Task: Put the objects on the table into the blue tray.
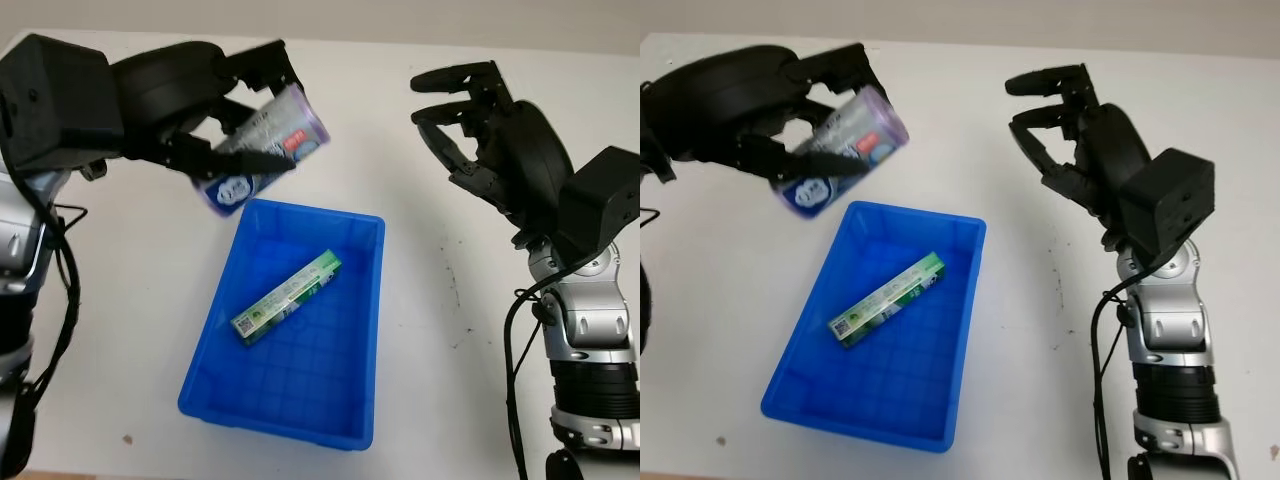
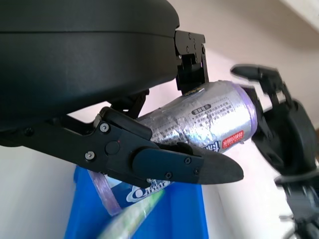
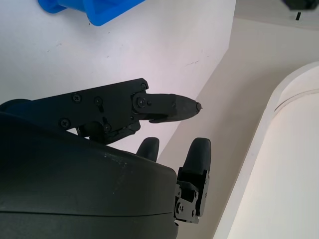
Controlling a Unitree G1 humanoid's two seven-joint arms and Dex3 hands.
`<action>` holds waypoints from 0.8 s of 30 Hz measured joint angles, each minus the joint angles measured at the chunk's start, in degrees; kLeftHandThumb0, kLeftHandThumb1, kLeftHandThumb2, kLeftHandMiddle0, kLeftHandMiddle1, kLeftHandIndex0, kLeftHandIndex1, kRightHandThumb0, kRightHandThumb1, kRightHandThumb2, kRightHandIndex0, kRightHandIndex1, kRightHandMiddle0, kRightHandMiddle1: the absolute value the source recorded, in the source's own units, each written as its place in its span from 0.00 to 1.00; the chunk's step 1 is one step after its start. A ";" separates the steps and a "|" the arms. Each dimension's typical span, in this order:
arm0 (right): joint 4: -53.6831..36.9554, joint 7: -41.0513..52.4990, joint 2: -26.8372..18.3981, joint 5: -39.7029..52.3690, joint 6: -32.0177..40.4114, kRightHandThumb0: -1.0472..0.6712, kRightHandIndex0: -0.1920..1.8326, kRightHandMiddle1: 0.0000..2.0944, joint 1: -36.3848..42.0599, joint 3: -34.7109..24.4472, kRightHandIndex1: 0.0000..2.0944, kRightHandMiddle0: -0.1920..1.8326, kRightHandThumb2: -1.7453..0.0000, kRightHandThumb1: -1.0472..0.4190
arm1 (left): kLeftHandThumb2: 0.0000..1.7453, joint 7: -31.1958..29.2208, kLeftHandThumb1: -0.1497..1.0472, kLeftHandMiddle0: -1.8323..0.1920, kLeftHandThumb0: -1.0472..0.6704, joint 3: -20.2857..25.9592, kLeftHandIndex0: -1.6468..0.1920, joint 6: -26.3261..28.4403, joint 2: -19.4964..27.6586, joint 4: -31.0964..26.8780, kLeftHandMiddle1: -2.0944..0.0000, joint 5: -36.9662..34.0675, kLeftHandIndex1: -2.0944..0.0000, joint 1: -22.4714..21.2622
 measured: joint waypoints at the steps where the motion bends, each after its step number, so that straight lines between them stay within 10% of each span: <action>1: 0.00 0.00 0.00 0.16 0.36 0.41 0.00 0.64 0.00 0.00 0.67 0.00 0.81 0.00 | 0.23 -0.93 1.00 0.52 0.32 -0.02 0.62 0.30 0.43 -0.58 0.00 -0.81 0.00 0.23; 4: -0.01 0.03 0.00 0.48 0.76 0.41 0.00 0.65 0.00 -0.05 0.68 0.00 0.81 0.00 | 0.20 -1.84 1.00 0.64 0.33 -0.68 0.79 1.99 0.66 -0.81 0.07 -1.80 0.14 2.14; 10: 0.23 0.38 0.00 0.60 0.21 0.40 0.00 0.66 -0.01 -0.10 0.72 0.00 0.82 0.00 | 0.21 -2.27 1.00 0.79 0.28 -5.27 0.84 6.29 -0.50 -0.77 0.94 -2.78 0.90 6.65; 24: -0.05 -0.34 0.00 -0.05 0.23 0.39 0.00 0.65 0.08 -0.10 0.66 0.00 0.83 0.00 | 0.29 -1.19 1.00 0.96 0.27 -5.96 0.98 6.69 -4.05 -0.68 0.98 -6.82 0.99 6.76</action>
